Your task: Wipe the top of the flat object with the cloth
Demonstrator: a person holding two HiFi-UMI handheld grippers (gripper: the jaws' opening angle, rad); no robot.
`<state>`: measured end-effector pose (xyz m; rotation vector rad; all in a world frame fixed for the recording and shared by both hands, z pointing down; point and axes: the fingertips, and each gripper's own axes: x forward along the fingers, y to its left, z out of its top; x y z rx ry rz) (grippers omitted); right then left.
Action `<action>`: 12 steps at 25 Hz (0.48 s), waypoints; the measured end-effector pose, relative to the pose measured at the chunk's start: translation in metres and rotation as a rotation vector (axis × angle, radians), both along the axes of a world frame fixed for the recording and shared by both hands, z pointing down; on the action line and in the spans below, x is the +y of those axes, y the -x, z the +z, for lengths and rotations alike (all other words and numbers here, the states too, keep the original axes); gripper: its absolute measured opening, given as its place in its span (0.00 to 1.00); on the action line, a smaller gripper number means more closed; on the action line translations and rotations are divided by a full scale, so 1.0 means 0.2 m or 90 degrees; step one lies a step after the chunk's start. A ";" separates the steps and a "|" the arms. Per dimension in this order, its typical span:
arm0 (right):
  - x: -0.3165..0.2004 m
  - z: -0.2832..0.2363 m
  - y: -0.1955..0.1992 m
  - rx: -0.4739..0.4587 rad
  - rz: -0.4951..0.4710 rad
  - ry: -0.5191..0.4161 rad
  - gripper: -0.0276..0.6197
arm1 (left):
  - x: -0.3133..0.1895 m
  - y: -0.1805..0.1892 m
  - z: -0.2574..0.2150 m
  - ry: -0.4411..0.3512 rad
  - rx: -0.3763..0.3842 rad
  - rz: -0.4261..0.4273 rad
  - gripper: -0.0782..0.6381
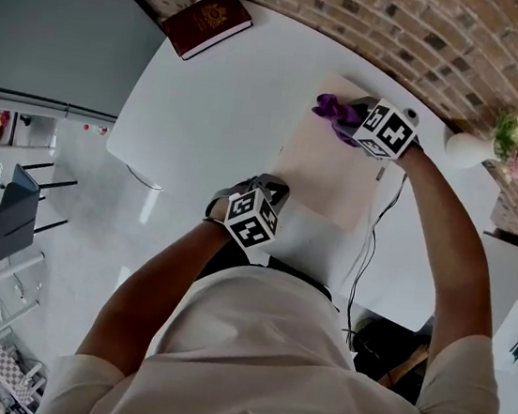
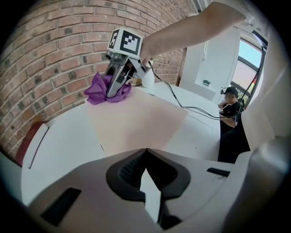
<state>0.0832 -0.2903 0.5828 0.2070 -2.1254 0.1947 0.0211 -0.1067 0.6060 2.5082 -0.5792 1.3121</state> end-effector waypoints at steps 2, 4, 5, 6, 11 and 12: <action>-0.10 0.00 -0.05 0.016 0.016 -0.021 0.26 | 0.00 0.00 0.00 0.001 -0.002 -0.001 0.14; -0.20 0.01 -0.09 0.032 0.037 -0.039 0.26 | 0.00 0.00 0.00 0.000 -0.003 0.000 0.14; -0.24 0.01 -0.11 0.040 0.049 -0.047 0.26 | -0.01 0.00 0.00 0.000 -0.004 0.000 0.14; -0.27 0.01 -0.12 0.047 0.060 -0.054 0.26 | 0.00 0.00 0.00 0.000 -0.005 0.000 0.14; -0.37 0.01 -0.16 0.060 0.103 -0.089 0.26 | 0.00 -0.01 0.01 -0.002 -0.010 0.001 0.14; -0.37 0.00 -0.16 0.056 0.106 -0.095 0.26 | 0.00 -0.01 0.01 -0.001 -0.011 0.002 0.14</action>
